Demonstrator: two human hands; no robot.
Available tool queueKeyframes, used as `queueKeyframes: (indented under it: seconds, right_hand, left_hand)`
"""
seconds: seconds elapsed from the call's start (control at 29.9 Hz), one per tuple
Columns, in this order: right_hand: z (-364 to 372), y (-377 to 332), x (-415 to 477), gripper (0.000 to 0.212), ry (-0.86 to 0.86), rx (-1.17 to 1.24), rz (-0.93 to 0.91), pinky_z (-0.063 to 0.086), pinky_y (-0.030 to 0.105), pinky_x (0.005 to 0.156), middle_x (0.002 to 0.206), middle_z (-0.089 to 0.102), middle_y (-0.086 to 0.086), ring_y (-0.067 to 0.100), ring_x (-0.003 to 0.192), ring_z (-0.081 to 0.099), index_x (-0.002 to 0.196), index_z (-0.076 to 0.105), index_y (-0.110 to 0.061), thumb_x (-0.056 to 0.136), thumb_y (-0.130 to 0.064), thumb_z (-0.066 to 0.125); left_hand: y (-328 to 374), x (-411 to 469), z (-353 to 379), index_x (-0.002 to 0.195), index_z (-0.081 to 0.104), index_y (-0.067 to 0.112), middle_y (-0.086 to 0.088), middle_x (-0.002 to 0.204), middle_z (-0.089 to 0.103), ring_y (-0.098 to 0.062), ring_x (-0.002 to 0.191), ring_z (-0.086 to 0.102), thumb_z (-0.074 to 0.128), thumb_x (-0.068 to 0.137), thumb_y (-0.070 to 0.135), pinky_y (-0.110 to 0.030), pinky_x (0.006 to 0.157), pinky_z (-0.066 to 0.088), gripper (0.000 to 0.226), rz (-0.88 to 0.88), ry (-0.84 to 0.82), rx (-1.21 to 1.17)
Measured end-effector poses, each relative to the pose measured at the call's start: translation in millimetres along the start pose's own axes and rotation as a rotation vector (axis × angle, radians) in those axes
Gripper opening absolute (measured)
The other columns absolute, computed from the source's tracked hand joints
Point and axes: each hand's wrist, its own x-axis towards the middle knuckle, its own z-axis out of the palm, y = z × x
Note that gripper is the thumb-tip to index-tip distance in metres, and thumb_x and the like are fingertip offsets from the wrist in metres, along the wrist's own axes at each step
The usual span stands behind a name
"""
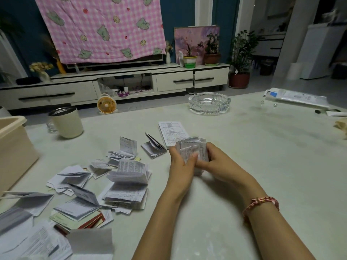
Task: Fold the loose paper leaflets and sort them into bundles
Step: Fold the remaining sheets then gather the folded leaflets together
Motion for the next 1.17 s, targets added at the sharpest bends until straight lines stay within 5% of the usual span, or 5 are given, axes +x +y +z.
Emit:
queueKeyframes:
  seconds: [0.13,0.3,0.57,0.87,1.17]
  right_hand:
    - [-2.8,-0.5,0.0,0.033,0.057,0.117,-0.048,0.052,0.023,0.076,0.096,0.068,0.003,0.007,0.083,0.064,0.102,0.061,-0.015,0.074,-0.001,0.07]
    - [-1.8,-13.5,-4.4,0.035,-0.042,0.395,-0.063,0.047,0.016,0.054,0.084,0.066,0.007,0.009,0.067,0.062,0.11,0.061,-0.003,0.079,0.012,0.061]
    - [25.2,-23.1,8.9,0.04,0.123,0.634,0.065,0.052,0.027,0.081,0.097,0.062,0.011,0.021,0.087,0.061,0.108,0.059,-0.006,0.081,0.019,0.043]
    - [92.5,-16.5,35.8,0.043,-0.027,-0.749,-0.195,-0.008,0.034,0.114,0.158,-0.003,0.005,0.022,0.145,-0.009,0.139,0.042,-0.03,0.097,-0.038,0.038]
    - [89.9,-19.3,37.4,0.021,0.435,-0.006,-0.219,0.04,0.019,0.085,0.107,0.067,0.008,0.019,0.098,0.059,0.102,0.068,-0.006,0.086,-0.018,0.065]
  left_hand:
    - [10.4,3.3,-5.2,0.085,0.056,0.016,-0.007,0.088,0.066,-0.018,0.08,0.061,0.074,0.074,0.003,-0.033,0.077,0.051,0.024,0.085,0.143,0.079]
    - [28.1,3.6,-16.1,0.098,0.066,0.014,-0.007,0.093,0.072,-0.019,0.082,0.068,0.074,0.077,0.01,-0.029,0.075,0.056,0.023,-0.083,0.0,-0.195]
    - [49.2,3.5,-33.1,0.079,0.059,0.029,0.008,0.076,0.063,-0.01,0.071,0.062,0.059,0.09,0.01,-0.031,0.069,0.053,0.022,0.103,0.346,-0.091]
    - [57.5,11.0,-64.0,0.091,0.057,0.022,-0.003,0.105,0.067,-0.011,0.088,0.066,0.061,0.089,0.014,-0.032,0.081,0.055,0.009,0.004,0.749,-0.562]
    - [65.8,11.2,-69.1,0.096,0.061,0.014,-0.002,0.092,0.071,-0.014,0.084,0.067,0.055,0.091,0.009,-0.039,0.088,0.053,0.009,-0.014,0.576,-0.766]
